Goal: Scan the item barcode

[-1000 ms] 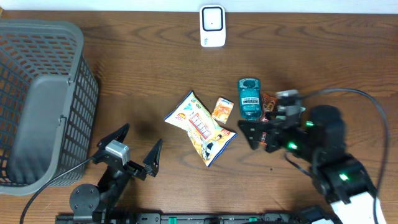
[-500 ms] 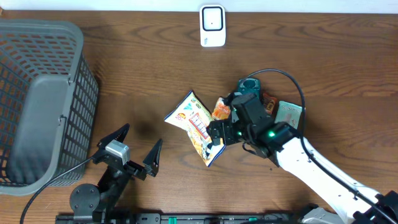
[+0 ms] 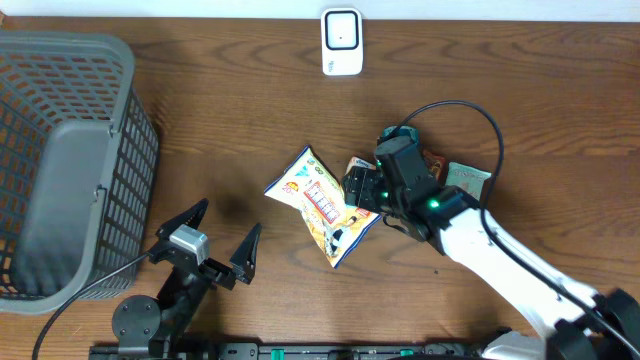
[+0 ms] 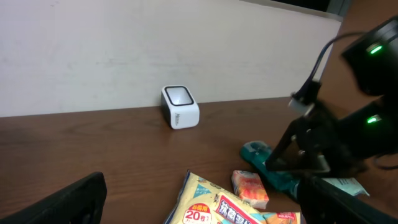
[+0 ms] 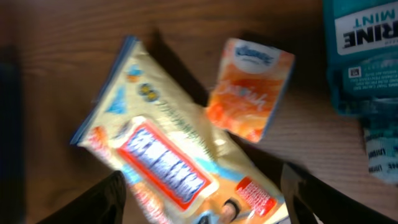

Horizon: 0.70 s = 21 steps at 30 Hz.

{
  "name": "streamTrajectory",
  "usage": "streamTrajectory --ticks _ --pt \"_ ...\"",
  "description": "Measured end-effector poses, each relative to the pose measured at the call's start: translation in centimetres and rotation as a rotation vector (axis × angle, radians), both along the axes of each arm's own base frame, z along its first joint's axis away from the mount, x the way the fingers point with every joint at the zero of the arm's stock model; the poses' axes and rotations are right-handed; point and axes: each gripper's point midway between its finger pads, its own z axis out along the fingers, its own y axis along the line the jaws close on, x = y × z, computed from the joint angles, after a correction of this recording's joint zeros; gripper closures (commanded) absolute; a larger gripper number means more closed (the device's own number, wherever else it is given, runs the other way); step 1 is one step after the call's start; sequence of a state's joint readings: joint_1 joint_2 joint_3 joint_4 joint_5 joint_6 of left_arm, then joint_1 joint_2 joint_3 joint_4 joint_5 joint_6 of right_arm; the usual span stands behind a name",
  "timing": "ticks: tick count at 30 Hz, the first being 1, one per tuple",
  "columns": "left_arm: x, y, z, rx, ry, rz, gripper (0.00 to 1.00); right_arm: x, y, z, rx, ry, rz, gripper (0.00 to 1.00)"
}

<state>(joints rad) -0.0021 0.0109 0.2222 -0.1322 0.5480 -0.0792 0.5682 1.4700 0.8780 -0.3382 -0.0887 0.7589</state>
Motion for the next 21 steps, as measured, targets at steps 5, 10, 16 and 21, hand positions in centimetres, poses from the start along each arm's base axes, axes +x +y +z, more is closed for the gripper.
streamTrajectory --ticks 5,10,16,21 --pt "0.0 0.0 0.0 0.0 -0.001 0.0 0.02 1.3 -1.0 -4.8 -0.009 0.116 -0.114 0.38" --pt "0.0 0.0 0.0 0.0 0.0 0.0 0.02 2.9 -1.3 -5.4 0.038 0.114 -0.191 0.43" --pt "0.0 0.0 0.0 0.0 0.0 0.0 0.02 3.2 -1.9 -6.7 0.044 0.157 -0.251 0.47" --pt "0.0 0.0 0.0 0.0 -0.001 0.0 0.02 3.5 -1.7 -8.2 0.044 0.172 -0.264 0.5"
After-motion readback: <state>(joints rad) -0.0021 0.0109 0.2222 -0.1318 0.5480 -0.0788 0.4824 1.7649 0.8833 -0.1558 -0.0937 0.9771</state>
